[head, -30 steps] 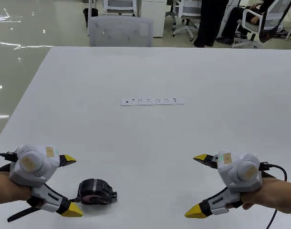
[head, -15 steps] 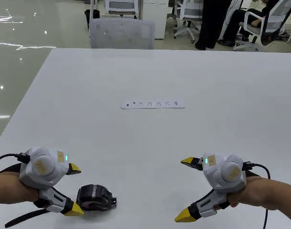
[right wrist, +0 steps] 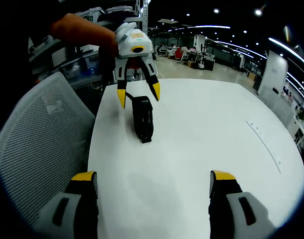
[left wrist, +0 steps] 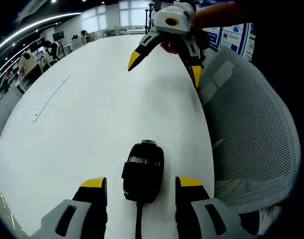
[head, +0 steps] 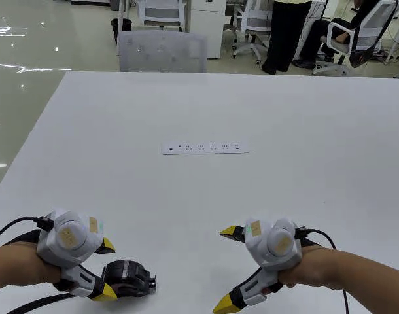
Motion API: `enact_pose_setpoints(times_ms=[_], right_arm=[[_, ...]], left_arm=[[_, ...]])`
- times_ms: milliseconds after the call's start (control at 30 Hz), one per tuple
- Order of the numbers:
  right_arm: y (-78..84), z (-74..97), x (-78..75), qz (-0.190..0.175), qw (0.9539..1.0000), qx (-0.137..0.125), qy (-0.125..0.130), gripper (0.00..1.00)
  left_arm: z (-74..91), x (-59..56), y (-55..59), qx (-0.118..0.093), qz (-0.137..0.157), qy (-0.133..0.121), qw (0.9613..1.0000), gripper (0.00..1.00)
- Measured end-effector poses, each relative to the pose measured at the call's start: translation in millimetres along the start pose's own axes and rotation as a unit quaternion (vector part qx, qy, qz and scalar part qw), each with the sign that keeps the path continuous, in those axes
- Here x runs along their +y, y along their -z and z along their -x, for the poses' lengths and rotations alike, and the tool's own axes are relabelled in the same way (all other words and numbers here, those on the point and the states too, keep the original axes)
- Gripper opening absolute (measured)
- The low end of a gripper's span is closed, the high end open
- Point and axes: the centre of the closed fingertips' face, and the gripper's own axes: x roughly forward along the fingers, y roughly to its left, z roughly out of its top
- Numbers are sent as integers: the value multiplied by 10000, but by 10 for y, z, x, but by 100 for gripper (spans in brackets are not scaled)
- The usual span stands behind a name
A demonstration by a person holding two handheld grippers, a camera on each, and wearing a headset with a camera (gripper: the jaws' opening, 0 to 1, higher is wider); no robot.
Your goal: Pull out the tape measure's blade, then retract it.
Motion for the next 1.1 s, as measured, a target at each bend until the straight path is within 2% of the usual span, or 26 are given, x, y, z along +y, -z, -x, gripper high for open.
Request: enact_pose_setpoints(times_ms=[67,100,200,300,467,733,900,1100], right_arm=[[-29,-64,21,26,10000,-1,-67,92],[-50,-87,25,47,10000,-24,-71,90],[-111,-177,26,28,10000,-55,-75,85],[-164,-255,37,35,9999,-68,-109,85],[-226,-366,43,76,9997,-11,-216,83],[-314,-625,16,227,9990,101,-364,70],[-357,-780,58,310,9982,161,-490,64],[-340,-919,91,371,9971,253,-607,55]], left_arm=[[-36,-23,14,97,-161,127,9997,43],[-46,-4,26,147,-197,77,9997,41],[-76,-19,6,121,-128,157,9997,38],[-119,-11,18,190,-211,165,9995,34],[-142,-12,14,218,-251,208,9992,31],[-143,-11,14,172,-259,244,9992,30],[-139,-17,16,195,-279,239,9991,30],[-146,-11,20,262,-241,288,9989,30]])
